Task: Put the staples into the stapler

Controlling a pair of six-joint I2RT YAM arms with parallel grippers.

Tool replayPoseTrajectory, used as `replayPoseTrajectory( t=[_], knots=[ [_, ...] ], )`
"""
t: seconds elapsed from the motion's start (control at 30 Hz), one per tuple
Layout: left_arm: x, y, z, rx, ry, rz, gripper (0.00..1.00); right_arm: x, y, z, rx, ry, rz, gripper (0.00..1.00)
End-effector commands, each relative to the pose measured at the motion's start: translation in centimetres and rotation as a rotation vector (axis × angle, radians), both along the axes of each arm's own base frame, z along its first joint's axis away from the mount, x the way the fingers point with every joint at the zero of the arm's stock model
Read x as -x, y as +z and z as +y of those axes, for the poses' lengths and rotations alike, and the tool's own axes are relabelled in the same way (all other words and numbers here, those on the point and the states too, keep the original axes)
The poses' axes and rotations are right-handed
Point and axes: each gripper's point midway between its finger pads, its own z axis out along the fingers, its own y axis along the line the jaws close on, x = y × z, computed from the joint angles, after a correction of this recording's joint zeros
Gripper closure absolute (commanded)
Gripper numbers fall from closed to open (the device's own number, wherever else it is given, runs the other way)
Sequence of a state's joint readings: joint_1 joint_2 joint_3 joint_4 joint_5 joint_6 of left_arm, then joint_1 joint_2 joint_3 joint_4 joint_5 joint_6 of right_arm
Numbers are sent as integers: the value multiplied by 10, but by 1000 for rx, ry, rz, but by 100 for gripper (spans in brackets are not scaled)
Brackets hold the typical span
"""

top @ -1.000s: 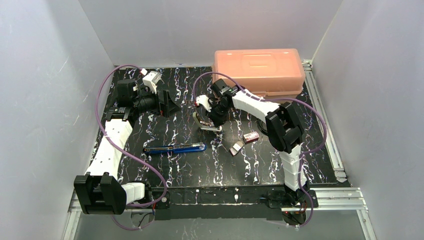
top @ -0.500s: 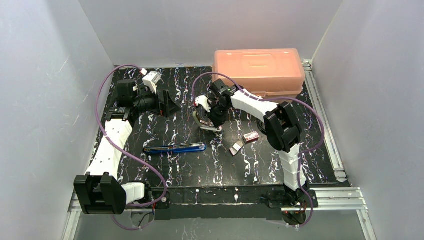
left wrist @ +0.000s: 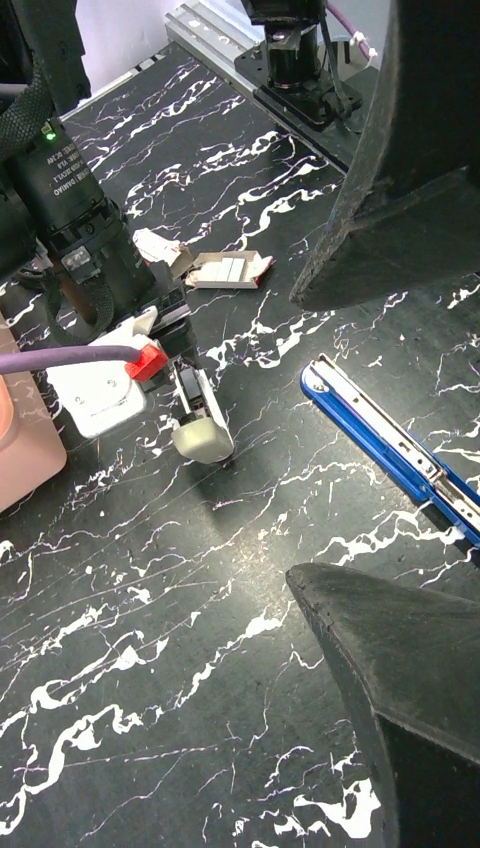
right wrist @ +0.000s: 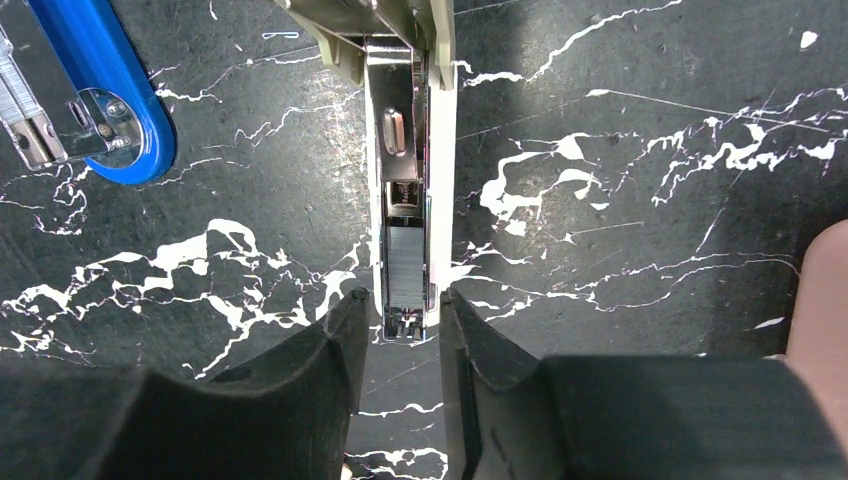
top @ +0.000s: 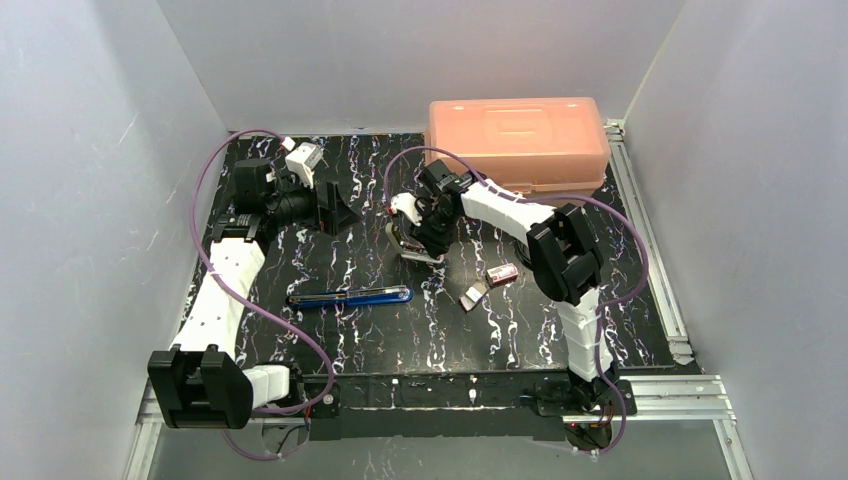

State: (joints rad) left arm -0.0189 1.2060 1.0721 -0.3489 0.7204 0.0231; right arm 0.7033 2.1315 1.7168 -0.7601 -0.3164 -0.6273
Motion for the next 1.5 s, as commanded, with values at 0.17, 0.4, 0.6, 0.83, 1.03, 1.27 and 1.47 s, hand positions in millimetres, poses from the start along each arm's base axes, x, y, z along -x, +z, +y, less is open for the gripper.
replayPoseTrajectory(
  t=[0.17, 0.4, 0.6, 0.83, 1.03, 1.27, 1.47],
  knots=[
    [0, -17, 7, -69, -34, -27, 6, 4, 14, 2, -30, -11, -19, 52],
    [1, -52, -4, -141, -283, -171, 12, 3, 45, -6, -161, -56, -71, 49],
    [-6, -69, -15, -175, -563, -288, 18, 12, 65, -23, -273, -87, -73, 48],
    [-13, -81, -30, -206, -790, -395, 26, 22, 82, -45, -376, -128, -70, 51],
    [-18, -103, -51, -276, -946, -428, 31, 23, 82, -60, -417, -172, -61, 53],
    [-30, -120, -69, -322, -1037, -429, 41, 27, 76, -75, -435, -196, -60, 59],
    [-28, -130, -72, -318, -1072, -423, 42, 31, 71, -85, -449, -198, -93, 60]
  ],
)
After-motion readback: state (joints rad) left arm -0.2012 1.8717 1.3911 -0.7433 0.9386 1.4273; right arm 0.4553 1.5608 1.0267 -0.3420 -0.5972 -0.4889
